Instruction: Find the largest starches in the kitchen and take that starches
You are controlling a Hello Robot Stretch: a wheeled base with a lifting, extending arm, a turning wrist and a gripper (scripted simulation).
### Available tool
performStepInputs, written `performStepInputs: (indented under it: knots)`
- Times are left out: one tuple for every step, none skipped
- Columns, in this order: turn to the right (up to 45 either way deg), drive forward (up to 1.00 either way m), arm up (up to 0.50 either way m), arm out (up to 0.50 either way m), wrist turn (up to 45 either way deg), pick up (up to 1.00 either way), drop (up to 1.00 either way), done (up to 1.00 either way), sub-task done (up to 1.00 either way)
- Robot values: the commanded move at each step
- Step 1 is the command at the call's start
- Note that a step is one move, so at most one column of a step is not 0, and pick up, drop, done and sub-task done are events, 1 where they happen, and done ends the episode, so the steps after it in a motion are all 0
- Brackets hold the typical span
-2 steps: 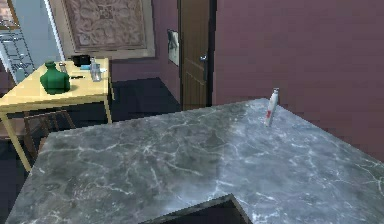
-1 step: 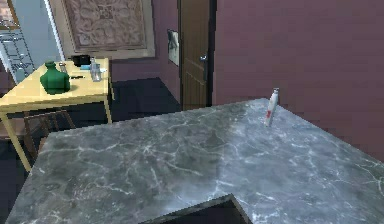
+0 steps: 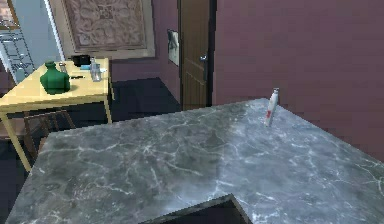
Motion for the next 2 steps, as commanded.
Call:
performStepInputs:
  knots:
    - [0.0,0.0,0.1,0.0,0.0,0.0,0.0,0.0,0.0]
    - [0.0,0.0,0.0,0.0,0.0,0.0,0.0,1.0,0.0]
